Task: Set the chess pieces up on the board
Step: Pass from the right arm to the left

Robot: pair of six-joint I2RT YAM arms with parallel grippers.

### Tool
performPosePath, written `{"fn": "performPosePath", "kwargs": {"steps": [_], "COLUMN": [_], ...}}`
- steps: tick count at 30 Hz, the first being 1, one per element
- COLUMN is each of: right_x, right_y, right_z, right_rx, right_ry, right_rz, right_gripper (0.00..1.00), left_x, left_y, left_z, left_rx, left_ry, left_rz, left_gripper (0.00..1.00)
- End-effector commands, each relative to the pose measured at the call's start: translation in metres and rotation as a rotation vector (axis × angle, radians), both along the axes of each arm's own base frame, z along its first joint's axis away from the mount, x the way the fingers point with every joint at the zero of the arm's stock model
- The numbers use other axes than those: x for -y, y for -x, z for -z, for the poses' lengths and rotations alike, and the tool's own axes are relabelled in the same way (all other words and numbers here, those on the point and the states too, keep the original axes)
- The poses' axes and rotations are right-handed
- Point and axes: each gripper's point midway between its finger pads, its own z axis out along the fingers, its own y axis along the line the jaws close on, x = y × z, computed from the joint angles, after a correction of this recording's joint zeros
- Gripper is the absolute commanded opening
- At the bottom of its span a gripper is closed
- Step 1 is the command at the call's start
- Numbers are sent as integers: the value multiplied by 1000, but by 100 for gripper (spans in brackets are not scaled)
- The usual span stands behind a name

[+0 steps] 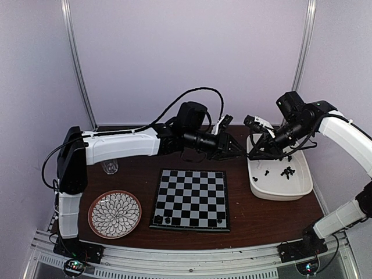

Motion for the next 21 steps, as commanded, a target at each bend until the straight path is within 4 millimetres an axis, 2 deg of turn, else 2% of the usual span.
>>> {"fn": "performPosePath", "kwargs": {"steps": [1, 13, 18, 21], "right_x": [-2, -5, -4, -4], "right_y": [-3, -2, -1, 0], "right_z": [-14, -16, -13, -13], "right_rx": [59, 68, 62, 62], "right_ry": [-12, -7, -3, -4], "right_rz": [2, -4, -3, -5], "right_gripper": [9, 9, 10, 15], "left_x": [3, 10, 10, 10], "left_y": [-1, 0, -1, -1], "left_z": [-14, -9, -8, -7], "left_rx": [19, -17, -14, -1], "left_ry": [72, 71, 71, 66], "left_rz": [27, 47, 44, 41], "left_gripper": [22, 16, 5, 0]}}
